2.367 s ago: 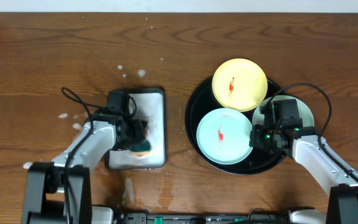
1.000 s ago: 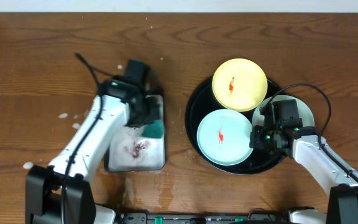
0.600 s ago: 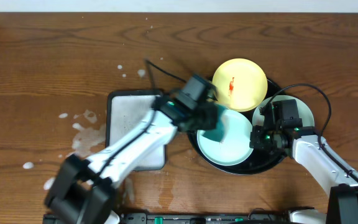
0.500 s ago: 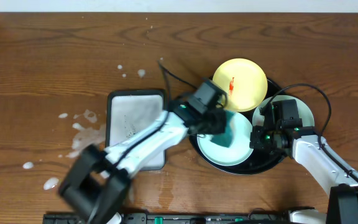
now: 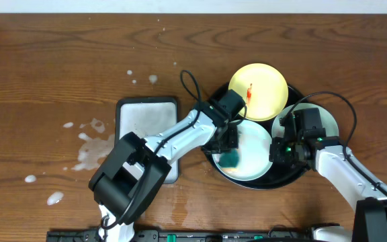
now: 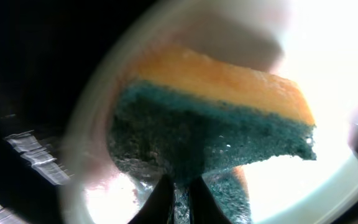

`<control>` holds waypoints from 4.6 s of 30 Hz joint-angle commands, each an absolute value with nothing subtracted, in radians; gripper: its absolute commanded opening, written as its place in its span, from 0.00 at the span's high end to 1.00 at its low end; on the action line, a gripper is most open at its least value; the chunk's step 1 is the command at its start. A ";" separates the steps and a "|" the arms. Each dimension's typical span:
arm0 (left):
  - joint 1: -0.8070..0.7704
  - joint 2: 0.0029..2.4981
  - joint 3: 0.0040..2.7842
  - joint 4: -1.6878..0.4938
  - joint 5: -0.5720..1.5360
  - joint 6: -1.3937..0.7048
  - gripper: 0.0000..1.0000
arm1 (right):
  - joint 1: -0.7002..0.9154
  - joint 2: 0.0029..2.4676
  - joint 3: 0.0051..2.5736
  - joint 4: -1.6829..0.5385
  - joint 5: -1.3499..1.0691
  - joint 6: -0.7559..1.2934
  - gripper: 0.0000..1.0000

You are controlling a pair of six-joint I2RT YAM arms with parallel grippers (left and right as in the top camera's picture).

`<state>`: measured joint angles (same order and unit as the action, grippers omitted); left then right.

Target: Clean dirty plates on tray and stack at the side

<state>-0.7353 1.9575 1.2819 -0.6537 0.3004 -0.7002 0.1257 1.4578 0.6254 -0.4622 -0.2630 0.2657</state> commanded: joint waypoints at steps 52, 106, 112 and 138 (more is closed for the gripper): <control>-0.764 1.986 1.522 -0.905 -0.105 -0.658 0.92 | 0.139 1.457 0.640 -0.493 -0.239 0.257 0.99; -0.398 1.730 1.372 -1.119 -0.121 -0.544 0.89 | 0.192 1.325 0.793 -0.720 -0.011 0.281 0.99; -0.305 1.730 1.288 -1.063 -0.078 -0.482 0.72 | 0.337 1.250 0.899 -0.838 0.274 0.321 0.99; -0.252 1.298 1.287 -1.104 0.053 -0.419 0.23 | 0.678 1.237 1.080 -0.965 0.574 0.259 0.99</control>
